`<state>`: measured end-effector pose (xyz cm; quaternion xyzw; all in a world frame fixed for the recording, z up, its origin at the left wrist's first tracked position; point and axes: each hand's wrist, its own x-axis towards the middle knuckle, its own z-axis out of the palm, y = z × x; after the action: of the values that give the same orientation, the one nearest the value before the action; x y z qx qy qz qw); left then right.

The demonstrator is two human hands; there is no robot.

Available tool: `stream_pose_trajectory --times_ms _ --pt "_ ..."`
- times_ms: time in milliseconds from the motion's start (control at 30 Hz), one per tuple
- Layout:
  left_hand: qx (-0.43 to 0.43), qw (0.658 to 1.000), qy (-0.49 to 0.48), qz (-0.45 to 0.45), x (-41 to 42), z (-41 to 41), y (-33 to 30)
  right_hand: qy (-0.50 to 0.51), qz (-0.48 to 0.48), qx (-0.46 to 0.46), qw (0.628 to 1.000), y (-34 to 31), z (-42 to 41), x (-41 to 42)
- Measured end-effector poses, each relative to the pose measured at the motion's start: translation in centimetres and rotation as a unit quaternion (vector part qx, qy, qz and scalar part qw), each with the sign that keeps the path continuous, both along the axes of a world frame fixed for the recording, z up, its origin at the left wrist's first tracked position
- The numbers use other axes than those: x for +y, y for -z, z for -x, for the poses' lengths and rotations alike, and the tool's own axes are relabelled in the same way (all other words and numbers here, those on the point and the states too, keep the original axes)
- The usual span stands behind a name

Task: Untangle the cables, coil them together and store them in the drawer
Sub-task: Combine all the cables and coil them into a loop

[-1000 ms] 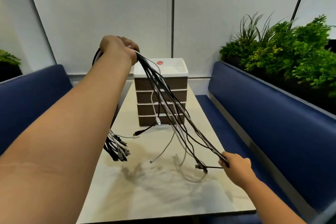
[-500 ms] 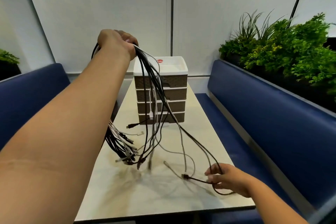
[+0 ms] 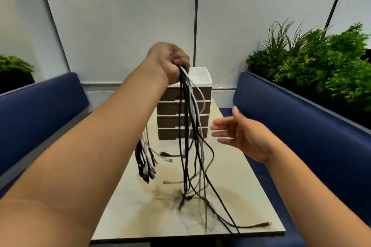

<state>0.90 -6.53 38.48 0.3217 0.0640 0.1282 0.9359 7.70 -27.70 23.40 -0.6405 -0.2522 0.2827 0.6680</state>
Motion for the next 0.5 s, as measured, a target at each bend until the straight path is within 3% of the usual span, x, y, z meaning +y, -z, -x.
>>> stream_pose_trajectory --times_ms 100,300,400,500 --pt "0.003 0.996 0.086 -0.002 -1.5 0.7 1.0 -0.037 -0.054 0.038 0.997 -3.3 1.9 1.7" --pt "0.009 0.965 0.263 -0.01 -5.3 3.9 3.7 -0.13 -0.035 0.12 0.984 -6.4 4.8 3.0" --pt "0.034 0.956 0.284 -0.064 -8.4 6.0 5.9 -0.102 -0.106 0.241 0.959 -7.5 6.4 3.2" --pt "0.06 0.959 0.254 -0.106 -10.2 7.5 8.0 -0.103 -0.057 0.238 0.964 -7.7 6.9 2.4"
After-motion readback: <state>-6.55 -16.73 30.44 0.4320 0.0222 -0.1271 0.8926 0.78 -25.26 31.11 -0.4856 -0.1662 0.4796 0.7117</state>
